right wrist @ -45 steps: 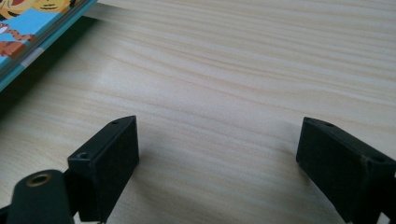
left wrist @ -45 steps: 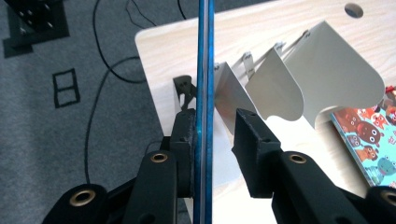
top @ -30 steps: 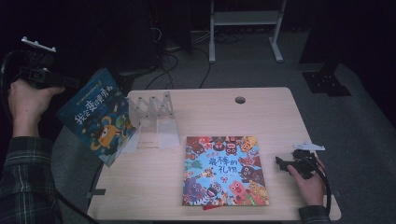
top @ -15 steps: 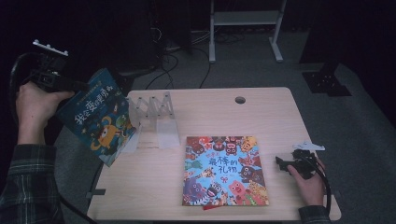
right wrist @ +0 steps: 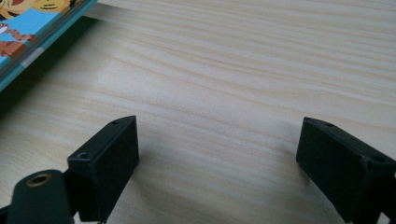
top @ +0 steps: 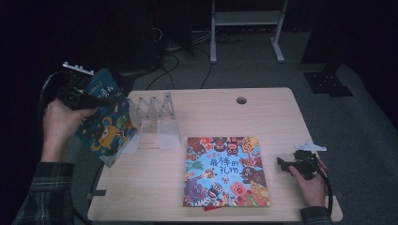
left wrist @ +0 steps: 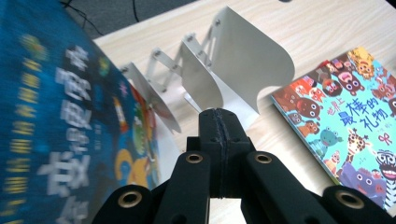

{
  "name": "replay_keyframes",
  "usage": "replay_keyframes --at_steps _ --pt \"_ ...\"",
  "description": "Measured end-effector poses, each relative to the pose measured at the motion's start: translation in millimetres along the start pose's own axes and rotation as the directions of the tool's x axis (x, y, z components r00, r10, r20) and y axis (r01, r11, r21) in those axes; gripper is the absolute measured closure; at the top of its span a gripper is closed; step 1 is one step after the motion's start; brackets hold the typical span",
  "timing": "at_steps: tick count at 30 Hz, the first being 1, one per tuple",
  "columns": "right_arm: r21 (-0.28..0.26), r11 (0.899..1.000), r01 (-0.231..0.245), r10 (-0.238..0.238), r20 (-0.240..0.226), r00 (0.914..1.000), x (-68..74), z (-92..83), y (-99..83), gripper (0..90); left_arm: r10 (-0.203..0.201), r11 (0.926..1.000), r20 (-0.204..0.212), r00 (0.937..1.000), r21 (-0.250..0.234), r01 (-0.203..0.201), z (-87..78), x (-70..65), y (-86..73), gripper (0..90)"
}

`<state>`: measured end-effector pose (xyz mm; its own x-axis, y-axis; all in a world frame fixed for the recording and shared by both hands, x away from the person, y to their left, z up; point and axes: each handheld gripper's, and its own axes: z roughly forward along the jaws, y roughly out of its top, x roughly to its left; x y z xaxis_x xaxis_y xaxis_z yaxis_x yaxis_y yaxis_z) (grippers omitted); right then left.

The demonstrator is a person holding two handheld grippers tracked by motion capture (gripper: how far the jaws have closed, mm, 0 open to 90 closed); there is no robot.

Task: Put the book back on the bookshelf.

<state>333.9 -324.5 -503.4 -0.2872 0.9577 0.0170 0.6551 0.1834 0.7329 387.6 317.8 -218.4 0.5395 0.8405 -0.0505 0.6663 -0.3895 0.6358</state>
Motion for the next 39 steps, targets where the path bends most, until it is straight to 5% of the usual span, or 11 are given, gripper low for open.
replay_keyframes --at_steps 17,27,32,39 --pt "0.000 1.000 0.001 -0.001 0.000 1.0000 0.0 0.0 0.0 12.0 0.053 0.9980 0.062 0.9967 0.032 -0.055 56.0 -43.0 -43.9 87.6" --pt "0.001 1.000 0.001 -0.001 0.001 1.0000 0.0 0.0 0.0 12.0 0.077 0.9956 0.097 0.9924 0.046 -0.082 93.9 -63.3 -73.3 74.5" --pt "0.001 1.000 0.002 -0.002 0.001 1.0000 0.1 0.0 0.0 11.8 0.109 0.9938 0.118 0.9870 0.011 -0.111 113.6 -74.7 -90.0 61.2" --pt "0.002 1.000 0.002 -0.002 0.001 1.0000 0.0 0.0 0.1 11.7 0.157 0.9876 0.181 0.9708 -0.032 -0.154 145.9 -87.6 -116.0 49.0"
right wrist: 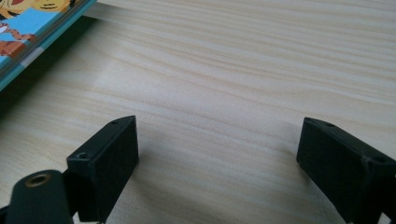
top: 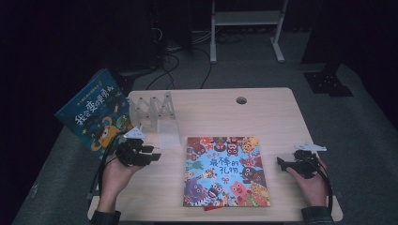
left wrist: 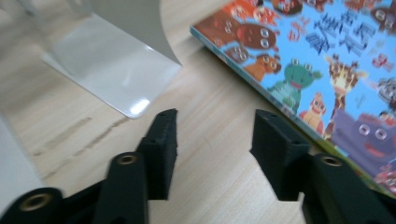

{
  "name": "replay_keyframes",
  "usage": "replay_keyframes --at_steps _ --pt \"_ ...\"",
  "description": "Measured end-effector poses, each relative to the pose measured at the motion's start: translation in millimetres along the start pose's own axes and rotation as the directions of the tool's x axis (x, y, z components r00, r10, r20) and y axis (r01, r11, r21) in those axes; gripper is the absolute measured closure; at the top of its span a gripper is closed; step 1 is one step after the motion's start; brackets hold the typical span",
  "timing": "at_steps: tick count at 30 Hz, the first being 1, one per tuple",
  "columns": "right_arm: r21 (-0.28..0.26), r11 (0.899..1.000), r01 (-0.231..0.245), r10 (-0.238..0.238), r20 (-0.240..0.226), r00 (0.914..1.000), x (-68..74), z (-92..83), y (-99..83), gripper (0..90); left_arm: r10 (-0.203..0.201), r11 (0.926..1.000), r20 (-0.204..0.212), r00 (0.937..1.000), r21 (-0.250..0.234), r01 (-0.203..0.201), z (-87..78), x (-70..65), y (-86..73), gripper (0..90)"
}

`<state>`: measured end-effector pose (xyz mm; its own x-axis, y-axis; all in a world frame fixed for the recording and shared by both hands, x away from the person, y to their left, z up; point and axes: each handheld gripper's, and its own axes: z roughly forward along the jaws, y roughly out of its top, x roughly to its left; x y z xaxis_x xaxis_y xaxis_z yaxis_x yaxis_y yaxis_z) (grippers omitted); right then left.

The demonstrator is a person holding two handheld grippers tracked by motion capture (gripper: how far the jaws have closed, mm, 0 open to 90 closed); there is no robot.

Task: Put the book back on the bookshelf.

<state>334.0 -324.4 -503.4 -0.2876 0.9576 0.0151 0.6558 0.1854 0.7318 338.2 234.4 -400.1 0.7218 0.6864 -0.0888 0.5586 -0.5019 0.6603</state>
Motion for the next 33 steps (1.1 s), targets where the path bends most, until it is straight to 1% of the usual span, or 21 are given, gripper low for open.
replay_keyframes --at_steps 1,2,3,5,6,7,8,11,13,14,16,18,20,21,22,24,26,28,31,32,33 --pt "0.000 1.000 0.000 0.000 0.000 1.0000 0.0 -0.1 0.0 11.8 0.008 1.0000 0.013 0.9999 -0.002 -0.008 5.1 -1.5 -3.5 48.2" --pt "-0.001 1.000 0.000 0.000 -0.001 1.0000 0.1 -0.2 -0.2 11.8 0.028 0.9995 0.016 0.9995 -0.011 -0.028 10.2 -3.2 -7.0 45.9" --pt "-0.001 1.000 0.000 0.000 -0.002 1.0000 0.1 -0.4 -0.3 11.8 0.042 0.9991 0.008 0.9991 -0.009 -0.042 14.6 -5.2 -9.5 43.0" --pt "-0.002 1.000 0.004 -0.004 -0.004 1.0000 0.0 -0.6 -0.6 12.2 0.033 0.9994 0.017 0.9993 -0.006 -0.033 22.6 -8.8 -13.6 39.7" --pt "-0.004 1.000 0.007 -0.007 -0.005 1.0000 0.0 -0.8 -0.8 12.8 0.020 0.9998 0.023 0.9995 -0.004 -0.020 26.5 -10.6 -15.1 37.4" --pt "-0.005 1.000 0.005 -0.005 -0.005 1.0000 0.5 -1.3 -1.2 13.4 0.022 0.9997 0.020 0.9995 -0.001 -0.022 29.8 -12.4 -16.6 34.7" --pt "-0.005 1.000 0.004 -0.004 -0.004 1.0000 0.9 -1.7 -1.5 13.7 0.033 0.9994 0.005 0.9994 -0.005 -0.033 33.2 -14.4 -18.4 31.6" --pt "-0.004 1.000 0.006 -0.006 -0.009 0.9999 1.9 -3.2 -1.8 17.0 0.057 0.9984 -0.004 0.9984 0.001 -0.057 41.2 -20.6 -22.4 21.9" --pt "-0.003 1.000 0.012 -0.012 -0.013 0.9998 2.5 -4.3 -1.7 20.3 0.066 0.9978 0.011 0.9978 -0.004 -0.065 45.8 -23.8 -27.3 17.1" --pt "-0.002 1.000 0.012 -0.012 -0.016 0.9998 3.0 -5.1 -1.7 21.9 0.062 0.9981 0.016 0.9980 0.001 -0.062 48.9 -25.2 -30.6 15.2" --pt "0.002 1.000 0.004 -0.003 -0.035 0.9994 4.3 -6.6 -1.4 22.6 0.075 0.9970 0.029 0.9968 0.018 -0.075 54.0 -27.3 -36.9 10.6" --pt "0.000 1.000 0.000 0.000 -0.058 0.9983 6.8 -9.1 -0.8 23.6 0.073 0.9972 0.060 0.9955 0.007 -0.074 57.9 -30.1 -42.4 9.6" --pt "-0.010 1.000 0.002 -0.003 -0.083 0.9965 11.6 -13.1 0.5 24.8 0.088 0.9960 0.054 0.9947 0.012 -0.089 61.7 -33.0 -44.8 8.6" --pt "-0.018 1.000 0.003 -0.004 -0.101 0.9949 14.3 -15.4 1.3 25.5 0.098 0.9950 0.055 0.9937 0.014 -0.099 63.0 -34.1 -44.9 8.1" --pt "-0.026 1.000 0.001 -0.004 -0.120 0.9928 17.1 -17.4 2.2 26.2 0.098 0.9951 0.054 0.9937 0.009 -0.099 64.3 -35.3 -44.8 7.9" --pt "-0.039 0.999 0.004 -0.010 -0.157 0.9876 23.6 -21.1 4.5 27.3 0.099 0.9951 0.067 0.9928 -0.008 -0.098 64.8 -36.5 -43.6 6.8" --pt "-0.050 0.999 0.003 -0.013 -0.196 0.9805 30.1 -23.6 7.0 28.2 0.102 0.9947 0.075 0.9919 -0.018 -0.101 65.6 -38.9 -42.3 6.8" --pt "-0.056 0.998 -0.005 -0.009 -0.239 0.9709 36.6 -24.8 9.7 28.7 0.115 0.9934 0.077 0.9904 -0.008 -0.114 68.2 -42.1 -41.0 6.8" --pt "-0.057 0.998 0.017 -0.032 -0.277 0.9604 47.3 -24.1 13.1 28.6 0.131 0.9912 0.092 0.9871 0.002 -0.132 72.9 -46.5 -39.4 6.8" --pt "-0.057 0.998 0.025 -0.040 -0.288 0.9567 50.7 -23.6 13.8 28.7 0.132 0.9912 0.091 0.9871 0.004 -0.133 74.0 -48.3 -39.0 6.8" --pt "-0.055 0.998 0.031 -0.046 -0.299 0.9533 53.9 -22.9 14.3 28.8 0.136 0.9905 0.079 0.9875 0.006 -0.137 74.0 -49.0 -38.4 6.8"
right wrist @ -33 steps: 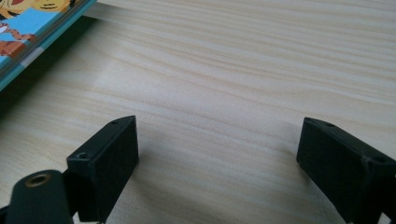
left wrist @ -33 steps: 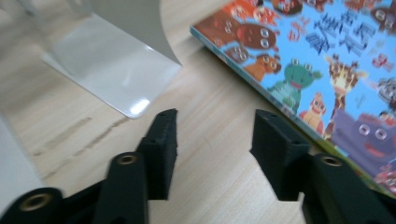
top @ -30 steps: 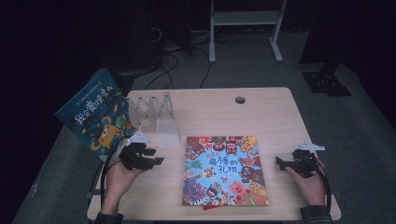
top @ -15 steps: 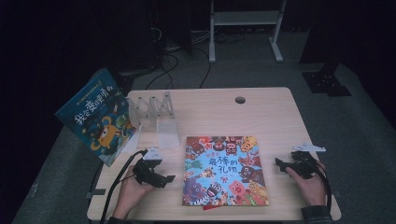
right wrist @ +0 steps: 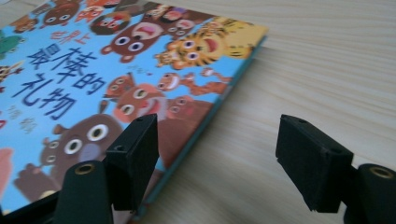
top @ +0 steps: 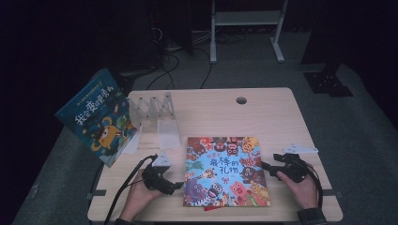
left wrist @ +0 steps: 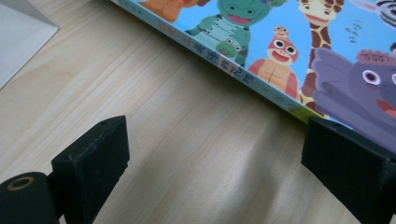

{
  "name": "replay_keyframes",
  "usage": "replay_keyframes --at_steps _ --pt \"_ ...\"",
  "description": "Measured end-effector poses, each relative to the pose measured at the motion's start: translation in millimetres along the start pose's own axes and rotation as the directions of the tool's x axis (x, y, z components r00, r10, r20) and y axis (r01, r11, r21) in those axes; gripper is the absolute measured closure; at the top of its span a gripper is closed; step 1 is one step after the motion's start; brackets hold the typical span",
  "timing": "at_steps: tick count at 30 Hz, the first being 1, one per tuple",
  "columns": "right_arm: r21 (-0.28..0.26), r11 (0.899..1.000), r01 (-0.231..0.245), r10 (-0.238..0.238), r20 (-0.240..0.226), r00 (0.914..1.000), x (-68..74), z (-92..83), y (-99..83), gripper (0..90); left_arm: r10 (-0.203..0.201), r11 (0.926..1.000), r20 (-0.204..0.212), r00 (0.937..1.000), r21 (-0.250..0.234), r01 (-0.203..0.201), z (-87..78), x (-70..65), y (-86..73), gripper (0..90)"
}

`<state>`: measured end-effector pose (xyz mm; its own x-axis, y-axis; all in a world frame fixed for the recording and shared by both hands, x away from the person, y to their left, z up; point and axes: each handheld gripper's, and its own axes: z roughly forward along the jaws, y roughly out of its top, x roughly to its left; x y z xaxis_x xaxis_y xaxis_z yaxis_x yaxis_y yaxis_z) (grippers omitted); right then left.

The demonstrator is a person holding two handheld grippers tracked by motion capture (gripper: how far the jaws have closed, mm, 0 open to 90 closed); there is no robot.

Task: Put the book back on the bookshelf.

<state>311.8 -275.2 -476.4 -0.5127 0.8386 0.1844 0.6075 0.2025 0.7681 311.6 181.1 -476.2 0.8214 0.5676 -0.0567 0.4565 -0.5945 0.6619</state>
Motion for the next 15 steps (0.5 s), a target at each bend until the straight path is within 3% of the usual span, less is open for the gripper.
replay_keyframes --at_steps 6,7,9,13,15 --pt "0.028 0.999 0.023 -0.022 -0.040 0.9990 10.8 8.6 5.1 29.9 0.016 0.9999 -0.007 0.9998 -0.003 -0.016 -1.2 -2.2 1.2 6.9" --pt "0.035 0.999 0.027 -0.026 -0.043 0.9987 11.6 10.2 5.8 29.9 0.017 0.9998 0.007 0.9998 -0.001 -0.017 -1.3 -2.9 1.7 6.8" --pt "0.046 0.998 0.031 -0.029 -0.046 0.9985 12.3 13.0 7.0 29.9 0.004 0.9991 0.070 0.9975 -0.042 -0.001 0.5 -5.7 3.3 6.8" --pt "0.058 0.998 0.031 -0.029 -0.044 0.9986 9.1 17.0 9.9 29.2 0.030 0.9980 0.093 0.9952 -0.059 -0.024 3.8 -13.9 10.8 6.8" --pt "0.061 0.998 0.030 -0.027 -0.037 0.9989 5.7 18.4 11.9 29.1 0.020 0.9979 0.114 0.9932 -0.063 -0.013 7.4 -15.5 11.6 6.0"
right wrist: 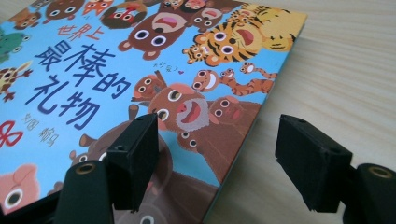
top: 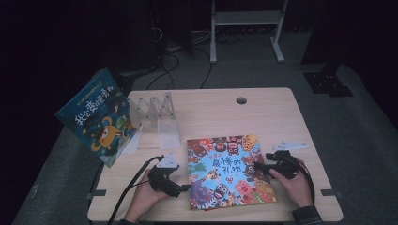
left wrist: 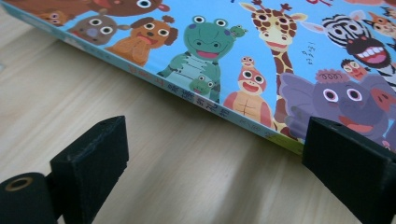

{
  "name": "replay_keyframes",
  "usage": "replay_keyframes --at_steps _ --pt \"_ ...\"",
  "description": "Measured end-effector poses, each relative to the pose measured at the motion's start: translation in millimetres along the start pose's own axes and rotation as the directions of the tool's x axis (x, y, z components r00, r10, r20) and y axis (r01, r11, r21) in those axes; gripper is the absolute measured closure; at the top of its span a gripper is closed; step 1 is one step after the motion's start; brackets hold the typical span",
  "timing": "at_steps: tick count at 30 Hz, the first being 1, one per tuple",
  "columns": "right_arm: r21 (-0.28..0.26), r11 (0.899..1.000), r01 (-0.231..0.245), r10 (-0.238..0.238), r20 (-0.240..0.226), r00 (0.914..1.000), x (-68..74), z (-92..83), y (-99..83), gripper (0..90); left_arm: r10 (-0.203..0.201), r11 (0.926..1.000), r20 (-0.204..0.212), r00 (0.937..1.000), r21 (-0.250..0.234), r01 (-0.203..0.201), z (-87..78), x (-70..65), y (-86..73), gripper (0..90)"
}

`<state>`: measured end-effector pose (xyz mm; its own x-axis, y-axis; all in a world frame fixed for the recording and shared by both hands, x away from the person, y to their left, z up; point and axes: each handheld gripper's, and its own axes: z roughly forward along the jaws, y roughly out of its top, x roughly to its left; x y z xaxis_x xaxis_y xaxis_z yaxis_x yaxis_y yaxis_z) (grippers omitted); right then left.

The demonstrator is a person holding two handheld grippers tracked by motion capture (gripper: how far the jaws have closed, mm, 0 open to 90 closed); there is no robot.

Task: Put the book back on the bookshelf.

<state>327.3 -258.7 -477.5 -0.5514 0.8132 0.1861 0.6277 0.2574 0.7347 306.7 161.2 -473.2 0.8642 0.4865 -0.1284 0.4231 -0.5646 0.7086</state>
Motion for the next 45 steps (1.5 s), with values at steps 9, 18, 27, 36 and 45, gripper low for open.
replay_keyframes --at_steps 9,18,27,36,45 --pt "0.020 1.000 0.011 -0.011 0.019 0.9998 -8.7 7.3 11.4 27.1 0.024 0.9997 0.043 0.9988 0.003 -0.024 12.8 -8.0 4.8 5.1" --pt "0.044 0.999 0.001 0.000 -0.025 0.9997 -17.3 23.8 26.5 23.2 0.060 0.9973 0.024 0.9979 0.041 -0.061 20.3 -14.4 9.3 1.9" --pt "0.051 0.998 0.027 -0.024 -0.063 0.9978 -16.0 29.6 30.1 21.8 0.021 0.9997 -0.035 0.9992 -0.010 -0.021 -2.3 6.3 9.3 0.0" --pt "0.083 0.990 0.118 -0.107 -0.124 0.9865 5.8 45.2 44.4 22.7 -0.002 0.9998 -0.059 0.9983 -0.020 0.001 -8.1 21.6 11.6 0.0" --pt "0.092 0.983 0.161 -0.144 -0.167 0.9754 20.1 54.4 50.8 22.6 -0.022 0.9996 -0.072 0.9972 -0.019 0.021 -8.0 35.2 15.3 0.0"
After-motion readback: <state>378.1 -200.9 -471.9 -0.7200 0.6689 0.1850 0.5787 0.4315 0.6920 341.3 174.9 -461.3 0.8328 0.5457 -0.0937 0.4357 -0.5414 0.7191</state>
